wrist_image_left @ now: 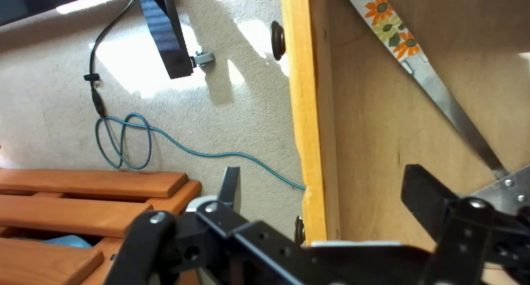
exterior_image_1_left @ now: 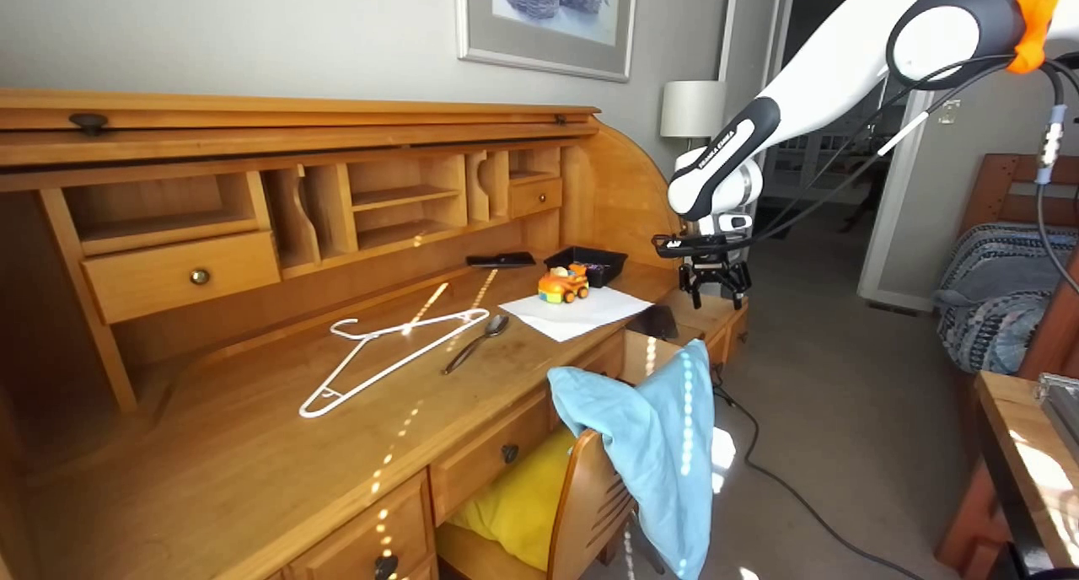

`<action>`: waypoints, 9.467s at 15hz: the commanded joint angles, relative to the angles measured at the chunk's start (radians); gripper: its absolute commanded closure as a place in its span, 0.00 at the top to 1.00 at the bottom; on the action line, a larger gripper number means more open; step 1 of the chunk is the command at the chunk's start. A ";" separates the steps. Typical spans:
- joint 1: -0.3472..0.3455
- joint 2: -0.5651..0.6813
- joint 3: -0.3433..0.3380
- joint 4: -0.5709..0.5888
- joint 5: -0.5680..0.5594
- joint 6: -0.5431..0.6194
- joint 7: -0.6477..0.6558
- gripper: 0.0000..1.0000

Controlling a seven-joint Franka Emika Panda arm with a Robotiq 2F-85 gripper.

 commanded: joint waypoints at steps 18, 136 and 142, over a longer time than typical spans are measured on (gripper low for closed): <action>-0.077 -0.013 0.112 -0.304 0.065 0.594 -0.405 0.10; -0.674 -0.092 0.575 -0.488 -0.116 0.689 -1.920 0.00; -0.790 -0.010 0.703 -0.481 -0.143 0.892 -2.018 0.00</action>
